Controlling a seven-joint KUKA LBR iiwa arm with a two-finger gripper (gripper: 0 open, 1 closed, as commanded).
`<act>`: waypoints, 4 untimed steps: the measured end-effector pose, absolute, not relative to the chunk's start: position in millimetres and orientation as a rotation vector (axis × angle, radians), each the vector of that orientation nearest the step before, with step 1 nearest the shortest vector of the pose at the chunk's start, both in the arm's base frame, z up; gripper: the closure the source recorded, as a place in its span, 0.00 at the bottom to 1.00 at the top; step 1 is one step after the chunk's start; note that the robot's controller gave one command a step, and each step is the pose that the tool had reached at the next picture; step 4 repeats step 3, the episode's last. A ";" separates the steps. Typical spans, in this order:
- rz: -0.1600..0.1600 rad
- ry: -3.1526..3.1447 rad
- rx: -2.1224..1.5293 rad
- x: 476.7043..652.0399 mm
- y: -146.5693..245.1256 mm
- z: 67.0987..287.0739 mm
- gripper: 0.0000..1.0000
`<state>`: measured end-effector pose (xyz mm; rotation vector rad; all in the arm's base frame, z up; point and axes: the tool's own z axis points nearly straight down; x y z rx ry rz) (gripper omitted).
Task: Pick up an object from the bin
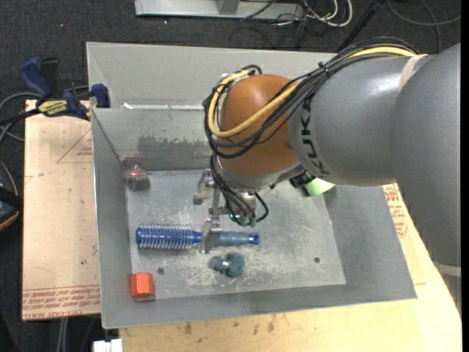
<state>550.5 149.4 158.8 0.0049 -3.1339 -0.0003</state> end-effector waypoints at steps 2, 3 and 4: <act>-0.013 -3.155 0.108 583.9 208.6 77.8 1.00; -0.007 -3.149 0.047 578.3 229.7 242.2 1.00; -0.007 -3.149 0.047 578.3 229.7 242.2 1.00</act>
Offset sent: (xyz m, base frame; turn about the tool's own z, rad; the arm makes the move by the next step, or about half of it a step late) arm 0.0283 0.0563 -0.0884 -0.0662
